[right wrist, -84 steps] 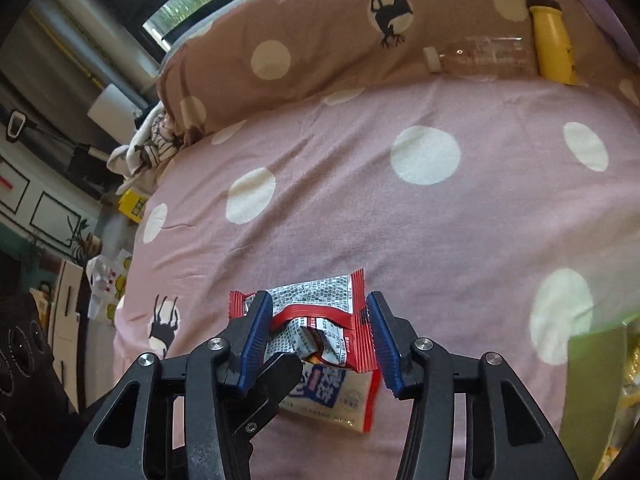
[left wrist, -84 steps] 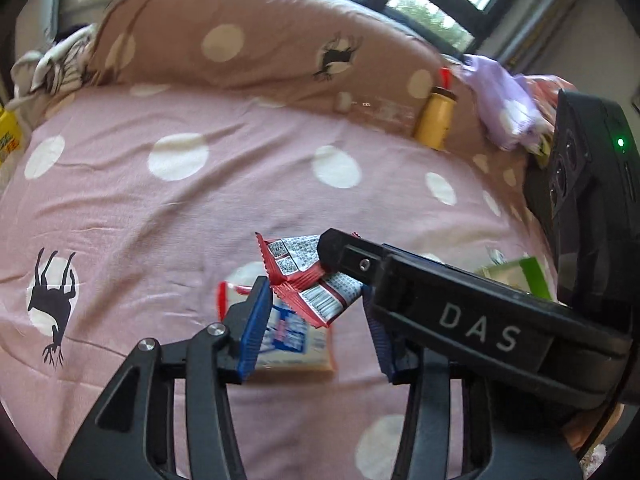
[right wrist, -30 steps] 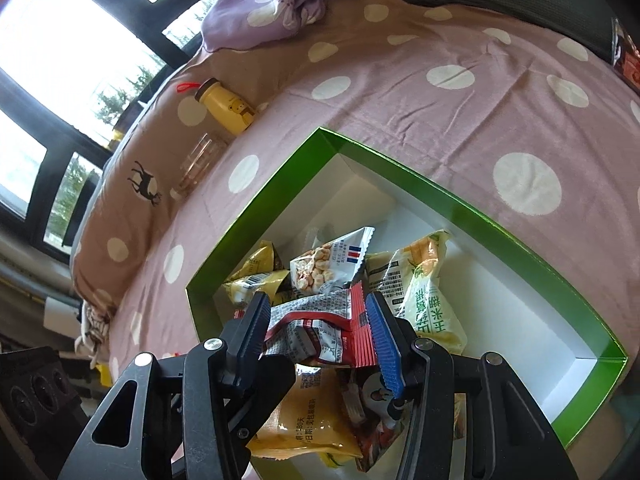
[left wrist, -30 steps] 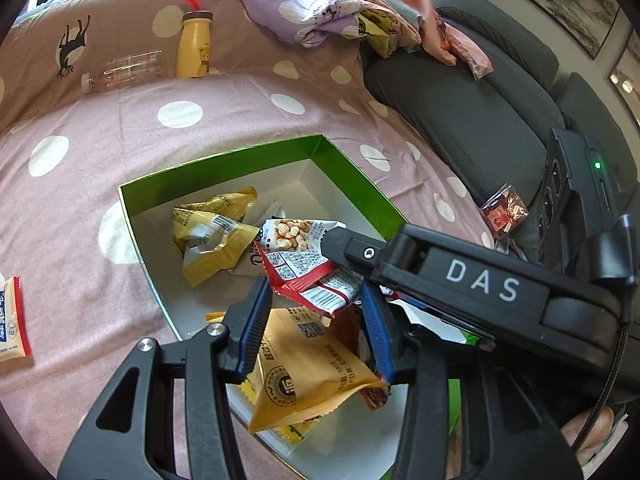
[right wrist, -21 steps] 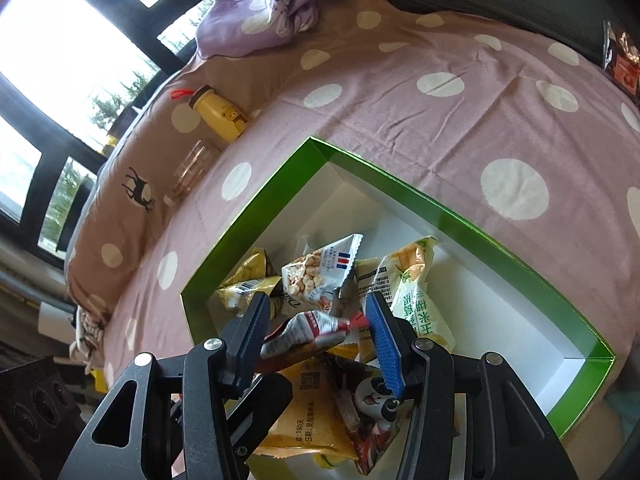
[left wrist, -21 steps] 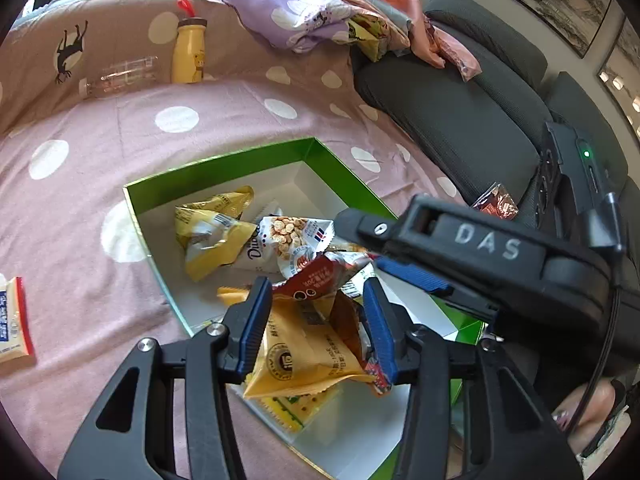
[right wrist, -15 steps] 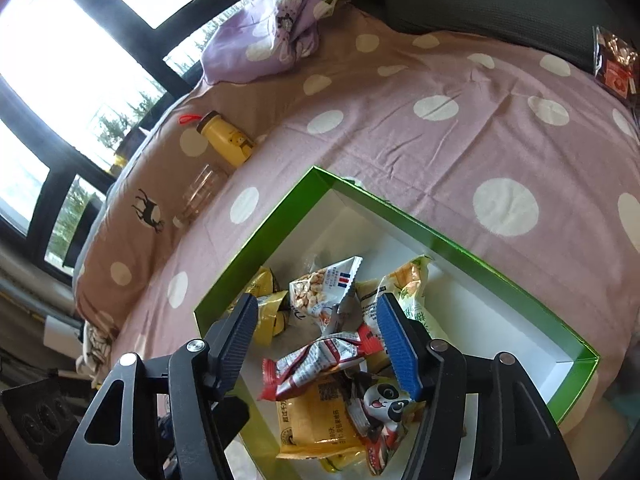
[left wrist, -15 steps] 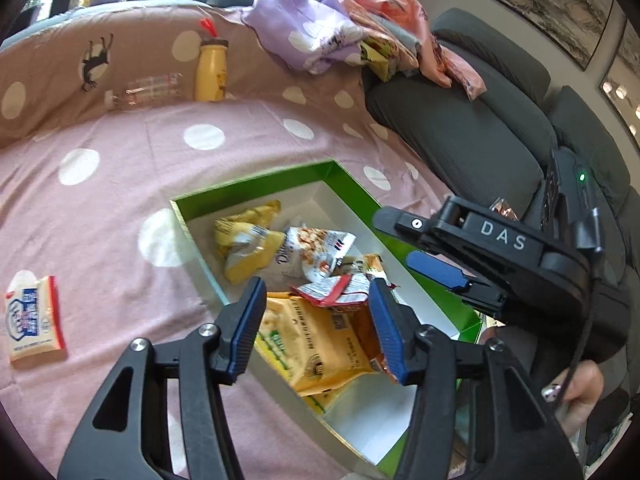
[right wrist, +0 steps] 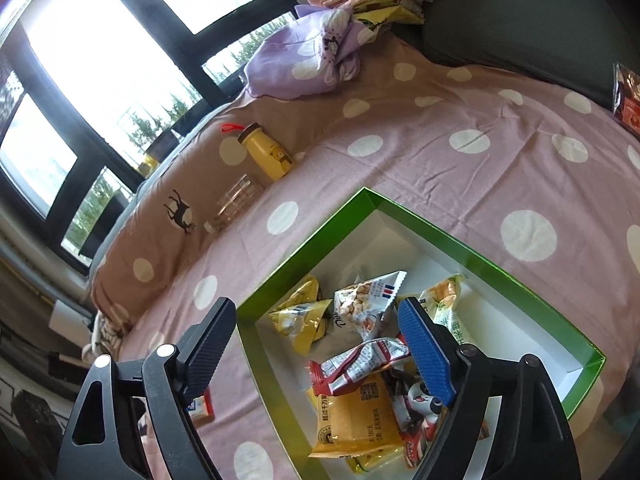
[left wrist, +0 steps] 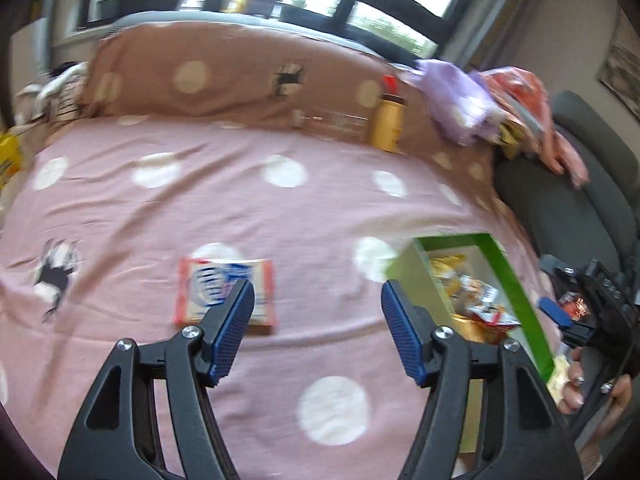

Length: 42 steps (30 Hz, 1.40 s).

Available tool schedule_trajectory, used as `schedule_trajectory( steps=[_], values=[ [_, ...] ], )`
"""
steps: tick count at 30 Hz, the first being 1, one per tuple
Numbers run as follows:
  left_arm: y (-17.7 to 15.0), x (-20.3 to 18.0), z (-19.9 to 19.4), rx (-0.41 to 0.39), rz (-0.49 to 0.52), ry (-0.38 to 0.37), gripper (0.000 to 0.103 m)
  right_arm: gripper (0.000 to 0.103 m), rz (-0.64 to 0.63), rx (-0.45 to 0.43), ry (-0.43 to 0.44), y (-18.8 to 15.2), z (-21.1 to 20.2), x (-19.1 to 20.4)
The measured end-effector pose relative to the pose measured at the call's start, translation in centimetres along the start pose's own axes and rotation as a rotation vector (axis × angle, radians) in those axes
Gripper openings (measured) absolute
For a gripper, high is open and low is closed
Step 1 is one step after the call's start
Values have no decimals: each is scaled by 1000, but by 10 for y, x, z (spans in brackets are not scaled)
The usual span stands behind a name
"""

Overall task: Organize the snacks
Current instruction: 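Move the right gripper back to the white-blue biscuit pack, then grasp the white-blue biscuit pack with the right gripper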

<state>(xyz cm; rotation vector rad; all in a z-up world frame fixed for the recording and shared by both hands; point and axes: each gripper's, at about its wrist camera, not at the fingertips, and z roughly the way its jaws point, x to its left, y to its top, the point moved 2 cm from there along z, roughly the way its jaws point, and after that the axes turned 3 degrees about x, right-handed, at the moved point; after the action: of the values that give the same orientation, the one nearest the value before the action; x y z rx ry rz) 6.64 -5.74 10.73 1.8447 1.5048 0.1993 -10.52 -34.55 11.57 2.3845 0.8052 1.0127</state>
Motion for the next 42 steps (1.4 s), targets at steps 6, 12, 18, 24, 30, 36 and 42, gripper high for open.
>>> schedule_trajectory(
  steps=[6, 12, 18, 24, 30, 36, 42],
  values=[
    [-3, 44, -4, -18, -99, 92, 83, 84, -63, 8, -4, -9, 6, 23],
    [-7, 81, 6, 11, -205, 80, 85, 84, -158, 13, -28, -21, 13, 51],
    [-11, 99, 16, 28, -246, 120, 85, 84, -226, 45, -1, -34, 21, 76],
    [-14, 115, 28, 46, -286, 130, 85, 84, -277, 119, 53, -49, 40, 101],
    [-18, 124, 49, 87, -315, 115, 85, 84, -224, 314, 219, -67, 88, 138],
    [-17, 120, 66, 113, -274, 115, 84, 84, -338, 504, 226, -104, 157, 180],
    [-14, 113, 75, 122, -223, 114, 81, 82, -383, 575, 201, -129, 201, 187]
  ],
)
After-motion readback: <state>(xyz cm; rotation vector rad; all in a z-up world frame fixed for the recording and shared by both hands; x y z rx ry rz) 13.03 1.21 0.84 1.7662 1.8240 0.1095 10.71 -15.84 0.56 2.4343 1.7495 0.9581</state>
